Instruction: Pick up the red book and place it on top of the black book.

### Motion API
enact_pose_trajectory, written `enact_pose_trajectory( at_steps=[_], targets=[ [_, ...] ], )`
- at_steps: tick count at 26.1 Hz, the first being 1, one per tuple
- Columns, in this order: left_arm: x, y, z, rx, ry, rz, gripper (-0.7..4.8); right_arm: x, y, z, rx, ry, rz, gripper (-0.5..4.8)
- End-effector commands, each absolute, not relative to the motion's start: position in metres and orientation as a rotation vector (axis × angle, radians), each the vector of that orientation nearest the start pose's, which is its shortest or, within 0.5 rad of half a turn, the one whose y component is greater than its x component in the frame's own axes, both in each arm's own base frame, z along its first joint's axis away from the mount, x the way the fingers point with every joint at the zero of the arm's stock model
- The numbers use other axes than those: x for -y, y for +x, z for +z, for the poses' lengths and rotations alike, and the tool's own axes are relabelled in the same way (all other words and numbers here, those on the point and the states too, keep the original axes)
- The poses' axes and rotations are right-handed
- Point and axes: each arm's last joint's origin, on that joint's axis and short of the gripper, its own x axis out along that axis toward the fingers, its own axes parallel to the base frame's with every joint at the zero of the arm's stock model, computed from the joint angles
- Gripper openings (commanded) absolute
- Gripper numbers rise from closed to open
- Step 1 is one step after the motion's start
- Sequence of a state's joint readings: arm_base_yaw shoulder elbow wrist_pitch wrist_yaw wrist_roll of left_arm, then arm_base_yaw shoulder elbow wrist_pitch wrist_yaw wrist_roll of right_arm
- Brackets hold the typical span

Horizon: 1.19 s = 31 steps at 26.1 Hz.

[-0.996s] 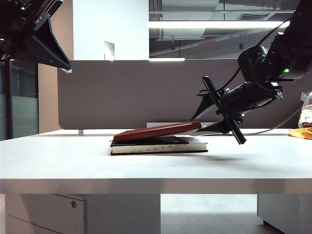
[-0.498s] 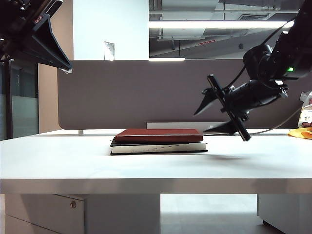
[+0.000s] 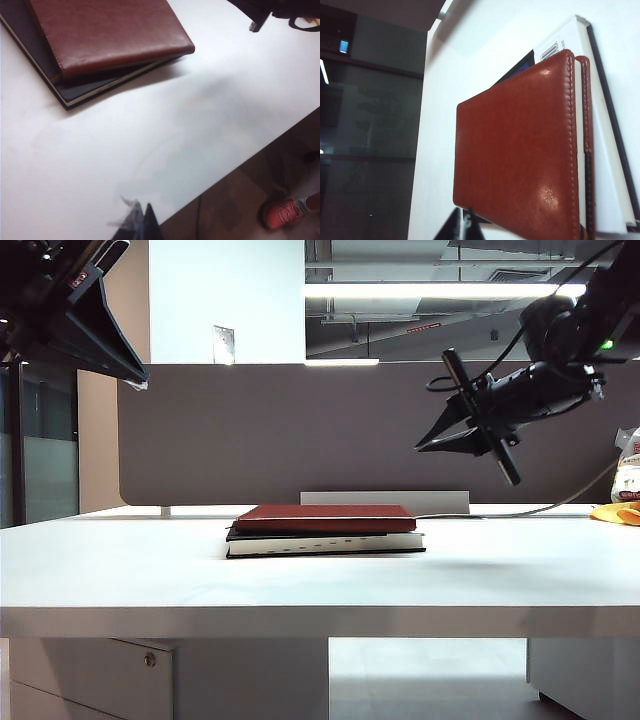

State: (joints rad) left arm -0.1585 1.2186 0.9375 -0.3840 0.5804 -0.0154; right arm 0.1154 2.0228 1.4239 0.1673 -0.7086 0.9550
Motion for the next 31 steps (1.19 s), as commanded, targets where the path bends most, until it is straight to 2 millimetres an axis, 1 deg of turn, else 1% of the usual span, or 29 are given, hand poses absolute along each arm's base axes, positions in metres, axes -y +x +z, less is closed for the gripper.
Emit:
enact_pose_trajectory(
  at_steps=[1, 9, 12, 15, 22, 24, 31],
  targets=[
    [0.056, 0.248, 0.288, -0.652, -0.148, -0.716, -0.05, -0.067, 0.443, 0.227, -0.772, 0.969, 0.564, -0.02],
    [0.054, 0.243, 0.293, -0.636, -0.138, -0.7, -0.05, -0.061, 0.43, 0.241, -0.789, 0.86, 0.557, -0.02],
    [0.052, 0.24, 0.297, -0.614, -0.108, -0.651, -0.05, -0.056, 0.425, 0.247, -0.794, 0.829, 0.546, -0.02],
    [0.049, 0.234, 0.305, -0.565, -0.047, -0.572, -0.05, -0.045, 0.413, 0.26, -0.797, 0.746, 0.504, -0.02],
    [0.048, 0.228, 0.31, -0.545, -0.024, -0.574, -0.05, -0.027, 0.395, 0.278, -0.806, 0.671, 0.471, -0.02],
    [0.048, 0.228, 0.31, -0.545, -0.024, -0.575, -0.04, -0.025, 0.391, 0.279, -0.825, 0.645, 0.449, -0.02],
    [0.048, 0.229, 0.31, -0.544, -0.024, -0.575, -0.04, -0.026, 0.39, 0.28, -0.818, 0.642, 0.458, -0.02]
  ],
)
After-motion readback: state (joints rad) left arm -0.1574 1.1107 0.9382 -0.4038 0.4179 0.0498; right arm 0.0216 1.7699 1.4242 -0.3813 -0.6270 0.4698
